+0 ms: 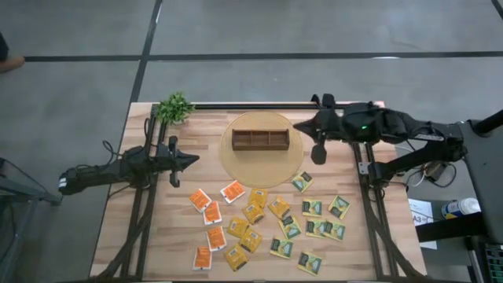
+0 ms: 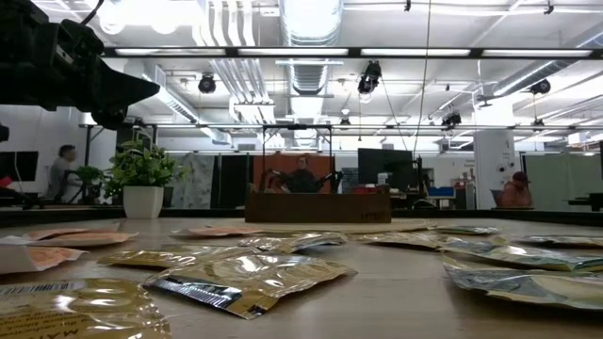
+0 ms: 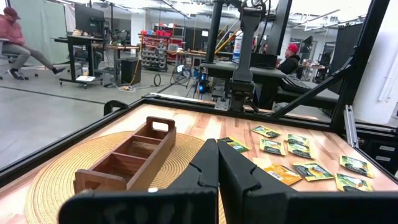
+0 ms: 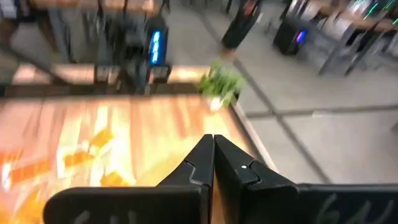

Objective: Pick & Place Tea
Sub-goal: Put the yellow tea bag into the right section of the wooden organizer

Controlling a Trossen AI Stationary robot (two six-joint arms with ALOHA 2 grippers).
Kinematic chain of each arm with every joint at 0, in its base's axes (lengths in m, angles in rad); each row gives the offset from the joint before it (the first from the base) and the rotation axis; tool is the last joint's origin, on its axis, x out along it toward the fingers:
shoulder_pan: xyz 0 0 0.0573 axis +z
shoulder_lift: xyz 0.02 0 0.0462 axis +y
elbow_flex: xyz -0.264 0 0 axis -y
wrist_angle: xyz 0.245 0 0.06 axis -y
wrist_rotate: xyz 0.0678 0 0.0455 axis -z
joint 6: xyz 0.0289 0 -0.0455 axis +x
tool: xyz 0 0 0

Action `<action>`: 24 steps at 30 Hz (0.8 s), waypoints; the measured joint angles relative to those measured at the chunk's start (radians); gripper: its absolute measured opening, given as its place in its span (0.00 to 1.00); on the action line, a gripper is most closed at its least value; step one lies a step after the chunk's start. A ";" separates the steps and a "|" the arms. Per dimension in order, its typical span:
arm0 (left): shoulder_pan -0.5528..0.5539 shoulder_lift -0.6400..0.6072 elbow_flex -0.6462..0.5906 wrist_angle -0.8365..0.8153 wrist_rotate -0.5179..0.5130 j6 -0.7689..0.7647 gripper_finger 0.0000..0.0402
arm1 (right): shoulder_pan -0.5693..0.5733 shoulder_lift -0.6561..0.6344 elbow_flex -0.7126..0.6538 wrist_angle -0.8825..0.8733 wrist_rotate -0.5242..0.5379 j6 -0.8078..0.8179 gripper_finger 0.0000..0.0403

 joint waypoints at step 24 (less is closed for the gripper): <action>0.000 0.000 0.000 -0.001 0.000 0.000 0.00 | 0.000 0.152 -0.040 -0.541 -0.224 -0.139 0.44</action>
